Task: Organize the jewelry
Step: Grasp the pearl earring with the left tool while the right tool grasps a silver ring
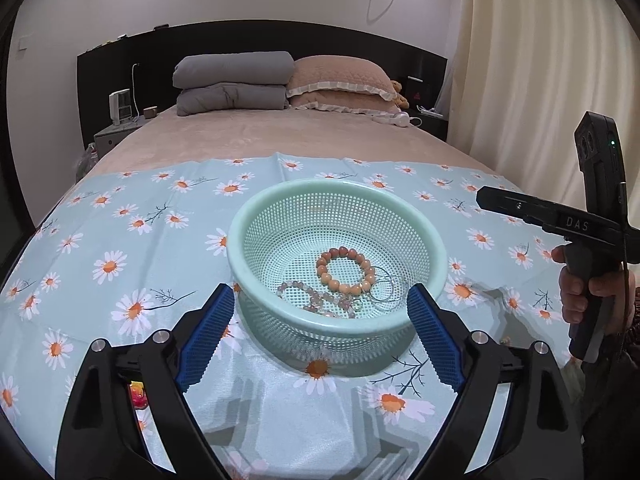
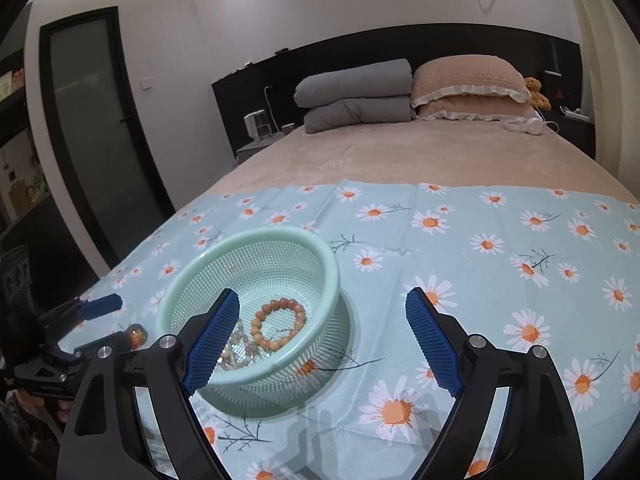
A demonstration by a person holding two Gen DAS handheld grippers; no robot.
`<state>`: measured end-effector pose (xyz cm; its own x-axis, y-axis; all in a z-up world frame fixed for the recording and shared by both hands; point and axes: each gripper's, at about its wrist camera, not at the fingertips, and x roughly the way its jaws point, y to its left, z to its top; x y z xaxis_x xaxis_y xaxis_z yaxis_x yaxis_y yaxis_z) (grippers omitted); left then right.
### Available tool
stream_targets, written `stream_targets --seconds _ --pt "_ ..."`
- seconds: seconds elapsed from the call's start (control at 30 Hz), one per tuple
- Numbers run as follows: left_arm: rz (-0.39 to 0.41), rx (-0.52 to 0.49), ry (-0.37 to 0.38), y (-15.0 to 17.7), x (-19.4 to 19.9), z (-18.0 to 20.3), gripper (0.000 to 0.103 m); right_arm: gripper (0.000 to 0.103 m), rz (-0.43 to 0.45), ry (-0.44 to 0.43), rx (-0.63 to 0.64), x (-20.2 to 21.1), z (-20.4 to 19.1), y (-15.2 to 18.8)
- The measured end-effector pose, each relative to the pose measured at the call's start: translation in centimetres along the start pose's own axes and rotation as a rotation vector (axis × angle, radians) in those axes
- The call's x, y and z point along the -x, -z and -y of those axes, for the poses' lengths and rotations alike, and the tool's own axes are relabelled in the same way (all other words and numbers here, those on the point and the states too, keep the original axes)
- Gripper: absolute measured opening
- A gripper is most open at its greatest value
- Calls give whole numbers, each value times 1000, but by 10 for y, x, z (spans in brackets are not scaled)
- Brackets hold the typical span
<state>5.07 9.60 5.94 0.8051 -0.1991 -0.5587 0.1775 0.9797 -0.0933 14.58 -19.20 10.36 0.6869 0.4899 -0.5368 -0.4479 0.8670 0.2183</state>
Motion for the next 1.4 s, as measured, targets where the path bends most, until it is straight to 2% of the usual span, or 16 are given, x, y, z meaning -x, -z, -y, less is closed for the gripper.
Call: stream_targets --seconds 0.27,0.47,0.63,0.7,0.83,0.9,0.97,1.03,1.07,1.13,1.17,1.4 --pt "-23 -73 57 6 -3 41 91 81 -24 99 20 32 19 30" --pt "-58 -138 142 21 -10 82 91 81 -86 159 38 63 39 78" --pt "-83 -184 189 32 -21 115 91 81 -109 147 72 80 43 119" --pt "-96 -200 201 36 -27 126 91 80 -129 118 83 80 42 132" --pt "-125 -229 214 41 -39 142 91 63 -187 84 111 69 34 151" --pt "-136 -237 221 42 -46 147 91 51 -205 61 103 61 34 157" --pt "-149 -241 223 43 -51 150 91 50 -214 30 72 54 38 162" --pt "-160 -241 227 44 -57 152 91 43 -211 25 67 52 40 163" --pt "-166 -240 227 43 -61 153 91 29 -210 19 60 52 42 163" --pt "-176 -240 228 43 -67 156 91 16 -214 18 39 51 45 164" --pt "-183 -241 228 43 -70 158 91 12 -215 17 31 52 48 164" --pt "-221 -266 276 49 -88 180 91 10 -189 91 81 73 50 164"
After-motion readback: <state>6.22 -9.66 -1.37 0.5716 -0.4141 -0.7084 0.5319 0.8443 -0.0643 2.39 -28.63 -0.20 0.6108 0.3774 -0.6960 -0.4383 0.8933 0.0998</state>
